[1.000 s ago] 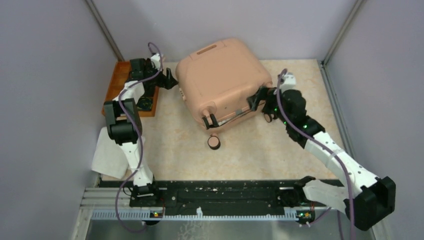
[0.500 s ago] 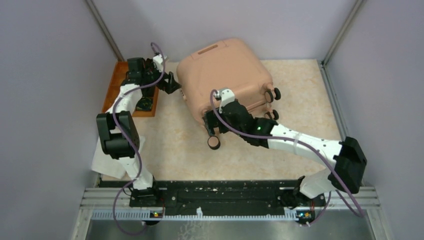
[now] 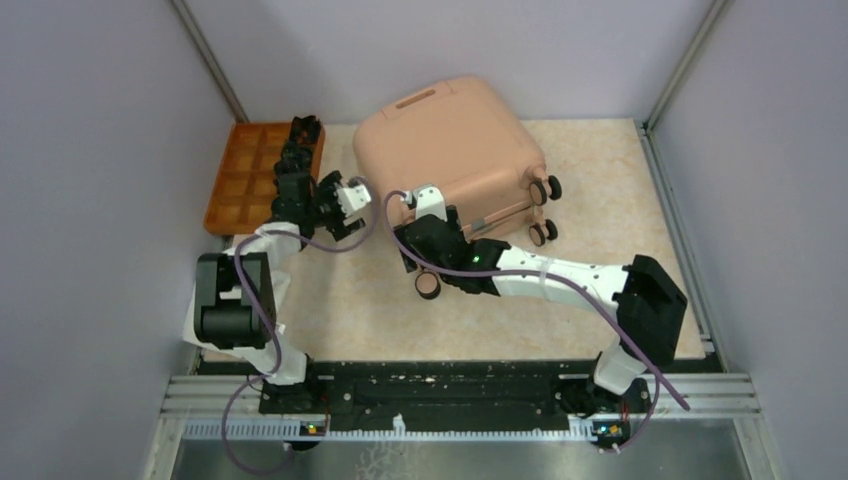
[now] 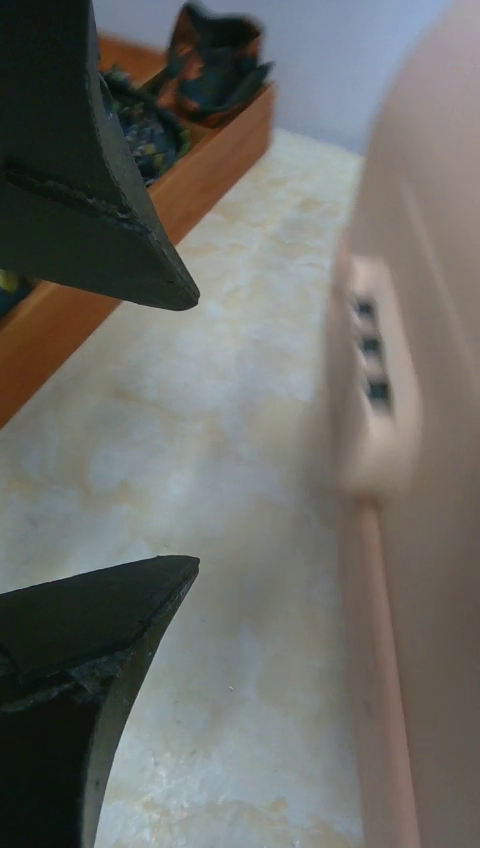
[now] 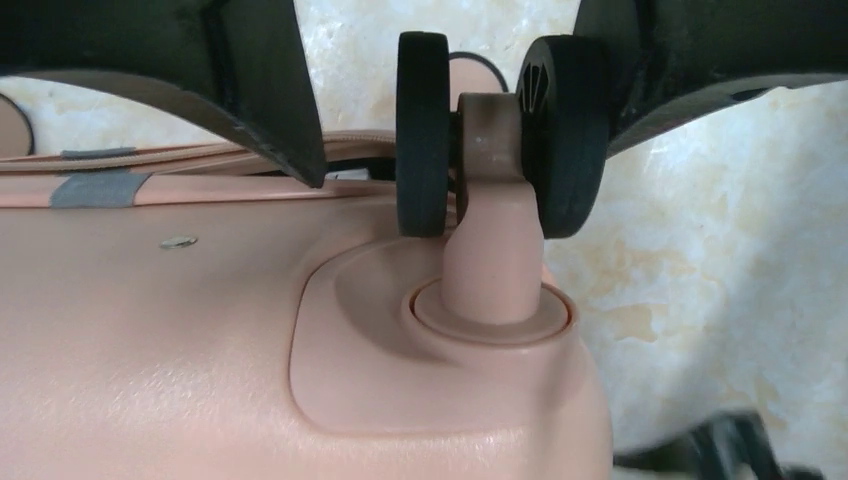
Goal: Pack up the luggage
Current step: Zip the luggage at the center of the board.
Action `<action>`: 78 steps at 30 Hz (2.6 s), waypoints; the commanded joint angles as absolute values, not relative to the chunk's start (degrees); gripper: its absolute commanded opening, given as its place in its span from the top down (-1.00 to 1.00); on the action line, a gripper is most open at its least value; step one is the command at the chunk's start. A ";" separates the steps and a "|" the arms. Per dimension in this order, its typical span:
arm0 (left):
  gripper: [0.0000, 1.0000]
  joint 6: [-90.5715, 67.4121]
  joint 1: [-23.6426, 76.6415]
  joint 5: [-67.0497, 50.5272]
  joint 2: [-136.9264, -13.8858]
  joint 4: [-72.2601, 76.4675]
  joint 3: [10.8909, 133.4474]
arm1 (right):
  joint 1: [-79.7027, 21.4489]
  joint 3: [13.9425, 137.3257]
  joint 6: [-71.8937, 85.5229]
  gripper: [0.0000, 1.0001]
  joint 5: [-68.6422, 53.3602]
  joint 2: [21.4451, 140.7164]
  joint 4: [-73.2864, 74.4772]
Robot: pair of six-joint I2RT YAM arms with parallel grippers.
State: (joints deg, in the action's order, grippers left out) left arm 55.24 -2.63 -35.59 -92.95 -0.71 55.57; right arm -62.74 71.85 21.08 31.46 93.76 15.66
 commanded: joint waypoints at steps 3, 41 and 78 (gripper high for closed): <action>-0.97 70.31 2.85 -30.35 -90.77 38.90 43.33 | -63.42 69.55 21.31 -0.15 37.15 89.85 5.00; -0.97 58.00 -6.13 -40.72 -86.47 40.70 36.81 | -57.23 82.13 25.27 1.00 26.33 91.38 10.11; -0.96 75.15 7.09 -55.14 -103.94 69.05 37.98 | -51.20 78.03 31.76 1.00 20.78 75.59 2.75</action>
